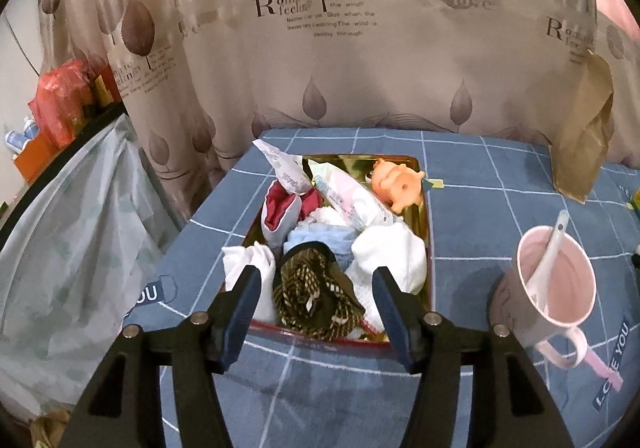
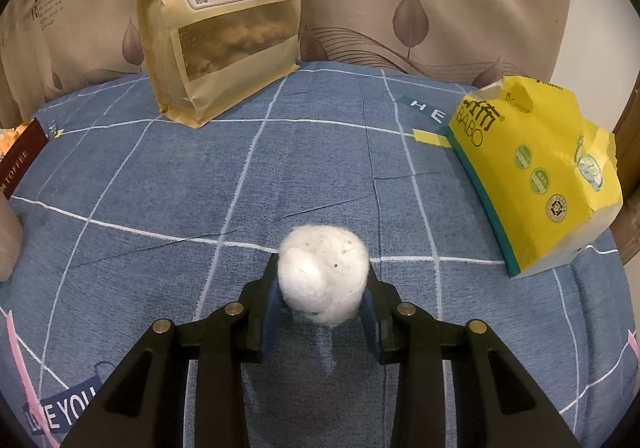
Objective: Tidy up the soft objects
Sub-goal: 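Lower the patterned cloth into the tray and open the left tool, then carry the white pompom into the tin tray and open the right tool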
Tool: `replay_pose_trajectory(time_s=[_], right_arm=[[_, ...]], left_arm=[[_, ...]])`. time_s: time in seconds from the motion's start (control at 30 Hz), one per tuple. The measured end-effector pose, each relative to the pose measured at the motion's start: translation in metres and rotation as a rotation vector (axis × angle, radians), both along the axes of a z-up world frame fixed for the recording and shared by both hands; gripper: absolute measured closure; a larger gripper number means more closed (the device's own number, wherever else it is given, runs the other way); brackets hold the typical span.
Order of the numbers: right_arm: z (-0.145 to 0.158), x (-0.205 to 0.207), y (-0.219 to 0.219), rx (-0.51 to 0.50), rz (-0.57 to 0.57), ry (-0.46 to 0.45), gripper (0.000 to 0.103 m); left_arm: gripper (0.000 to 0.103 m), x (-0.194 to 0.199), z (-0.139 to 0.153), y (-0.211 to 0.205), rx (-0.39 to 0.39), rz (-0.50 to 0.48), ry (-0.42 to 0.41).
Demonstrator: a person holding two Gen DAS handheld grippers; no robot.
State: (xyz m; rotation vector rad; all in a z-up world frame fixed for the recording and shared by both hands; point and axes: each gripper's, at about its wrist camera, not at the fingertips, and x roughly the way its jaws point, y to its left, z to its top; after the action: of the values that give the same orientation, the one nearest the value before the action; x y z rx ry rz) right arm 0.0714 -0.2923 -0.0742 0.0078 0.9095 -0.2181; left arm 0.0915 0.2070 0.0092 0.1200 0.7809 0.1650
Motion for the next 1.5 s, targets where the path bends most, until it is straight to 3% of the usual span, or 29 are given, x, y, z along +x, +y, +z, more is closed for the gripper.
replay_pose_trajectory(time_s=[0.47,0.77,1.17,1.5], right_arm=[[0.006,-0.008,0.008,-0.010,-0.028,-0.009,0.077],[0.036,-0.007,0.030,-0.018,0.014,-0.035,0.077],[0.080,0.019,0.101,-0.001,0.172,-0.073,0.077],[0.111,0.035,0.186,0.030,0.344,-0.115,0.077]], left_arm=[[0.041,-0.033,0.004,0.028,-0.060,0.096,-0.030],[0.040,-0.031,-0.002,0.031,-0.058,0.112,-0.013],[0.040,-0.036,-0.005,0.034,-0.067,0.132,-0.012],[0.040,-0.049,-0.008,0.037,-0.069,0.151,0.001]])
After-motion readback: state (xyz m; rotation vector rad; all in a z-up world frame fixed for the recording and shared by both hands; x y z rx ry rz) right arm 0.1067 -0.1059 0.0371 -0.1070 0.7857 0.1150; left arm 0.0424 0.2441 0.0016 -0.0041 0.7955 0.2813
